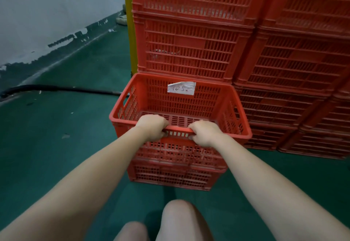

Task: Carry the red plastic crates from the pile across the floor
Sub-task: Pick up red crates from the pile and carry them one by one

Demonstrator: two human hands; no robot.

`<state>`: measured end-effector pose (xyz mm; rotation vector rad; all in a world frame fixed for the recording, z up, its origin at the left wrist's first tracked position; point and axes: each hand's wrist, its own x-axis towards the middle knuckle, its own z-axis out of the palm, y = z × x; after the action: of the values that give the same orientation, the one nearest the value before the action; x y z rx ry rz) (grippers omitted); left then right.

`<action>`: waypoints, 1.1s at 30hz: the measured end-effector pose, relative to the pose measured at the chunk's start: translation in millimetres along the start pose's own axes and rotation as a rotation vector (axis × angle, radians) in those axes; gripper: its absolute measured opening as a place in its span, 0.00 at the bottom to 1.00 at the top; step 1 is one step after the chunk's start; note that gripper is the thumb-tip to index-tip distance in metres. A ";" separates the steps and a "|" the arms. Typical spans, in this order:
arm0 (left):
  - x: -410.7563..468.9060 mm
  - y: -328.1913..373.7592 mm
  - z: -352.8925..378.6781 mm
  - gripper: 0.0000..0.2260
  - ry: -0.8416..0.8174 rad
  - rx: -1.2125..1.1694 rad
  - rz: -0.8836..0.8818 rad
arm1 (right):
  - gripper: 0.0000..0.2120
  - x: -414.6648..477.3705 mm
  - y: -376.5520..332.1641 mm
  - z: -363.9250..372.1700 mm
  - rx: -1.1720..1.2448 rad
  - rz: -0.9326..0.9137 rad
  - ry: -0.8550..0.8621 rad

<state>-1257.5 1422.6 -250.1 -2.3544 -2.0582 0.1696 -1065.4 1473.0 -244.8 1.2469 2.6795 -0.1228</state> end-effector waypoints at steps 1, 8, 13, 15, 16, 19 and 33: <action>0.7 -1.6 0.7 0.11 -0.008 -0.010 0.004 | 0.05 0.6 0.8 -0.3 0.011 -0.011 -0.016; 3.4 -7.5 3.2 0.11 -0.027 -0.029 0.034 | 0.03 -0.3 0.3 -2.2 0.049 -0.006 -0.036; 4.5 -4.9 0.4 0.11 -0.027 -0.044 0.014 | 0.02 0.4 -2.1 -0.9 0.084 0.026 0.000; 5.5 -3.8 1.1 0.11 -0.019 -0.050 0.012 | 0.03 1.2 -2.5 -1.1 0.088 0.030 0.002; 5.4 -3.4 0.8 0.11 -0.014 -0.055 0.006 | 0.03 1.6 -2.8 -0.6 0.089 0.035 0.007; 6.0 -2.5 2.8 0.14 0.042 -0.057 -0.013 | 0.05 4.8 -1.0 3.3 0.092 0.041 0.034; -34.9 15.9 -92.9 0.20 -0.135 -0.306 -0.136 | 0.31 -66.8 4.7 -77.6 0.336 0.182 -0.089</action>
<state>-1238.2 1391.8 -156.4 -2.4100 -2.4585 0.0116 -1029.7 1437.8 -155.5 1.5304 2.5246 -0.6082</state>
